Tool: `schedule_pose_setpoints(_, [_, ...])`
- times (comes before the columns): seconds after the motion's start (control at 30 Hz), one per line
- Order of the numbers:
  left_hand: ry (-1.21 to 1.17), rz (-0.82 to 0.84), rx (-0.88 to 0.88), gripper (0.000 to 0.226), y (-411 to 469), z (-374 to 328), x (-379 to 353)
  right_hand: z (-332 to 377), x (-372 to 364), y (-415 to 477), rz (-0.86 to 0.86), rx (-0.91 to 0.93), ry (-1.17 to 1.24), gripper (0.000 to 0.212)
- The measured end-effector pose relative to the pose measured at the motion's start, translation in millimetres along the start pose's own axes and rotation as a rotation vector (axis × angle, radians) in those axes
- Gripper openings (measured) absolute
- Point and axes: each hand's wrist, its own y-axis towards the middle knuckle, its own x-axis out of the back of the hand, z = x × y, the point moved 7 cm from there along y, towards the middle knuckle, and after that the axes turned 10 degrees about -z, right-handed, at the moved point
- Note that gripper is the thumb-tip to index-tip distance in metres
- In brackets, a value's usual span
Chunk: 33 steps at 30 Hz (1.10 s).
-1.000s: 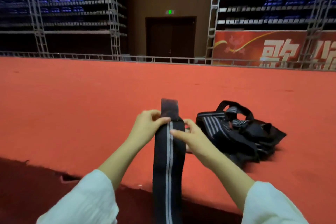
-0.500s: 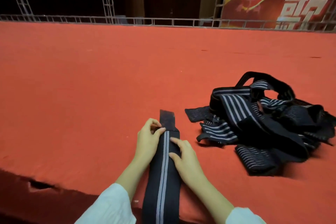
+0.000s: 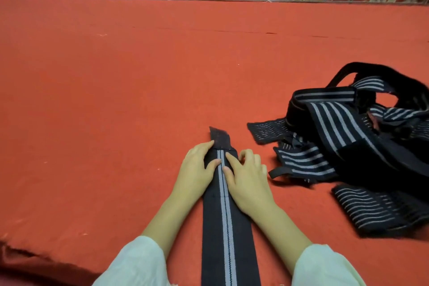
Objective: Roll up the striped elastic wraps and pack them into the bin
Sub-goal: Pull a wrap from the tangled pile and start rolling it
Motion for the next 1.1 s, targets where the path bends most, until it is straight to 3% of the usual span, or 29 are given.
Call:
schedule_pose_setpoints(0.4, [0.107, 0.017, 0.007, 0.045, -1.4, 5.0, -8.7, -5.3, -5.2, 6.1, 0.021, -0.001, -0.059, 0.080])
schedule_pose_setpoints(0.6, [0.156, 0.044, 0.048, 0.045, -6.4, 6.3, -6.5, -2.7, -6.4, 5.0, -0.013, -0.033, -0.098, 0.062])
schedule_pose_setpoints(0.73, [0.178, 0.063, 0.062, 0.044, -5.8, 6.8, -6.3, 0.7, -5.5, 4.8, 0.121, -0.037, -0.031, 0.073])
schedule_pose_setpoints(0.83, [0.201, 0.056, 0.057, 0.043, -8.9, 1.7, -4.4, -0.5, 0.7, 5.8, 0.213, -0.007, 0.012, 0.050])
schedule_pose_setpoints(0.9, [0.206, 0.023, 0.051, 0.040, -9.9, -0.3, 0.0, 3.5, 15.5, 2.9, 0.274, 0.042, 0.124, 0.049])
schedule_pose_setpoints(1.1, [0.177, -0.070, 0.018, 0.033, -13.1, -19.2, 9.5, -14.0, 106.9, -22.6, 0.149, 0.187, 0.356, 0.040])
